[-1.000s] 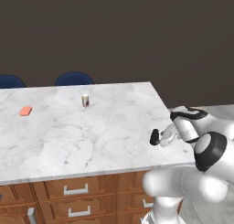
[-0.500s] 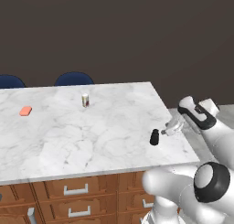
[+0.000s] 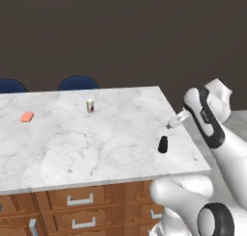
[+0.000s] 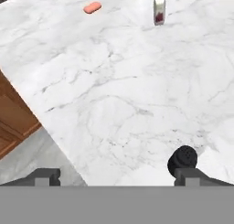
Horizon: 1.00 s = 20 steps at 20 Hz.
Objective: Move the shaker and shaker from the cabinet to the dining counter.
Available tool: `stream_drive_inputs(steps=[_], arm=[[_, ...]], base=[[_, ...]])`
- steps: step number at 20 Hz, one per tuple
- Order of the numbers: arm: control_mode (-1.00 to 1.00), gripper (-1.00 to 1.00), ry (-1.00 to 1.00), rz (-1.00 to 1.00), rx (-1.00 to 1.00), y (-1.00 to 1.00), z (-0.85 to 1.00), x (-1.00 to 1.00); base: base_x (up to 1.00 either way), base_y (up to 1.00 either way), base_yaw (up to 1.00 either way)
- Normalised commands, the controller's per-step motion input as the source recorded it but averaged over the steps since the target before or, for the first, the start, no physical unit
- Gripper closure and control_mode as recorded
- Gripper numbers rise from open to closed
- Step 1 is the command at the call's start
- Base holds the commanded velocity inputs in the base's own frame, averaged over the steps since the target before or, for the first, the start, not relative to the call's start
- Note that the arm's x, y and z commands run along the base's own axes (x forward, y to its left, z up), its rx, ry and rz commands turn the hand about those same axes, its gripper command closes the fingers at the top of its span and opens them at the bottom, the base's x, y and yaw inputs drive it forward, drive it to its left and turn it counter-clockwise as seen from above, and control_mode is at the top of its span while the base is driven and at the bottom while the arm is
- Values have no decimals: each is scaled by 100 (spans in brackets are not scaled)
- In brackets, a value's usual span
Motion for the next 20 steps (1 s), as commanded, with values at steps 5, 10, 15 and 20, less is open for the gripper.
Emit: stream_drive_inputs(steps=[5, 10, 15, 20], arm=[[-100, -100, 0, -42, -10, 66, 35, -35], [-100, -100, 3, -47, 0, 13, 24, -40], [-100, -100, 4, -36, 0, 0, 33, -19], [-100, -100, 1, -13, 0, 0, 50, -23]], base=[[0, 0, 0], [0, 0, 0], [0, 0, 0], [0, 0, 0]])
